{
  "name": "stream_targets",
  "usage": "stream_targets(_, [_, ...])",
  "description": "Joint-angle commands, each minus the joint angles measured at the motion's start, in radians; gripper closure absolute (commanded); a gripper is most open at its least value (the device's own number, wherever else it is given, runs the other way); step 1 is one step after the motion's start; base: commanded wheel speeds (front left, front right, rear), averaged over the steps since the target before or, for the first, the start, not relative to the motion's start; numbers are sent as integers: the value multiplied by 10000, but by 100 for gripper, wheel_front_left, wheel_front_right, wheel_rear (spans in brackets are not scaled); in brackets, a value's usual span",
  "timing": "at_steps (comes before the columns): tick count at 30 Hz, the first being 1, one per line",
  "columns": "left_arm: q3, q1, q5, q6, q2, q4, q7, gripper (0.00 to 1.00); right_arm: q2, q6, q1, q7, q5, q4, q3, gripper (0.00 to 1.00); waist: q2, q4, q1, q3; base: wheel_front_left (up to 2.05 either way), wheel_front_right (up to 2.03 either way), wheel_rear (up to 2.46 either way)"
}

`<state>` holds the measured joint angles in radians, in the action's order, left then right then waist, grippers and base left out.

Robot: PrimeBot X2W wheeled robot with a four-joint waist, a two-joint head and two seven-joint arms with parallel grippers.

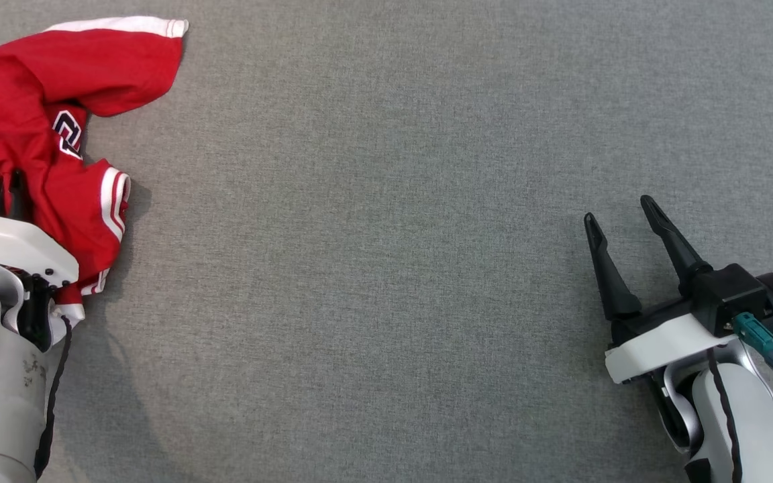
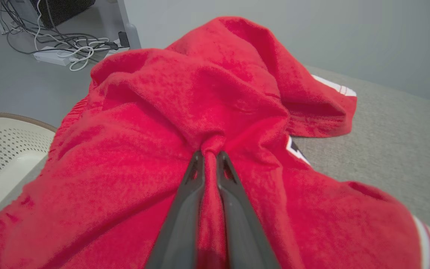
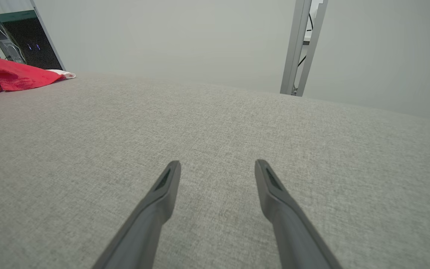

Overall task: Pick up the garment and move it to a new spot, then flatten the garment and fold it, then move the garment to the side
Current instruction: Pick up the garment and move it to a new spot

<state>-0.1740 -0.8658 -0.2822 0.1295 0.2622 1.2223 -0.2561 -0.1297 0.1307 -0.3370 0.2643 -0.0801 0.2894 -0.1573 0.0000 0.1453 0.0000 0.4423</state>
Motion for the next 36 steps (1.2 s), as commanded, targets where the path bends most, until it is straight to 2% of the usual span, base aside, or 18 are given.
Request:
stream_targets(1, [75, -104, 101, -50, 133, -71, -75, 100, 13, -1, 111, 2, -69, 34, 37, 0, 0, 30, 0, -196, 0, 0, 0])
stream_targets(7, [270, -107, 493, -255, 349, -1241, -109, 100, 197, 1, 363, 2, -168, 123, 95, 0, 0, 66, 0, -905, 0, 0, 0])
stream_targets(11, [407, 217, 753, -278, 263, -2231, -106, 100, 350, 1, 598, 2, -274, 203, 138, 0, 0, -12, 0, -1478, 0, 0, 0])
stream_targets(17, [692, 485, 1057, -220, -53, -3486, -105, 100, 498, 1, 876, 2, -361, 253, 171, 0, 0, -238, 0, -2102, 0, 0, 0])
stream_targets(21, [1153, 873, 1195, -120, -595, -4369, -104, 100, 590, 1, 1093, 2, -425, 253, 219, 0, 0, -544, 0, -2455, 0, 0, 0])
stream_targets(23, [1582, 1144, 1160, -69, -1091, -4880, -106, 100, 641, 1, 1207, 3, -455, 229, 267, 0, 0, -844, 0, -2598, 0, 0, 0])
stream_targets(28, [2627, 1562, 958, 5, -1794, -5415, -105, 100, 685, 1, 1305, 2, -448, 212, 281, 0, 0, -1421, 0, -2660, 0, 0, 0])
stream_targets(36, [4941, 2307, -452, 4, -2093, -5889, -106, 100, 736, 1, 1322, 2, -517, 170, 165, 0, 0, -2310, 0, -2562, 0, 0, 0])
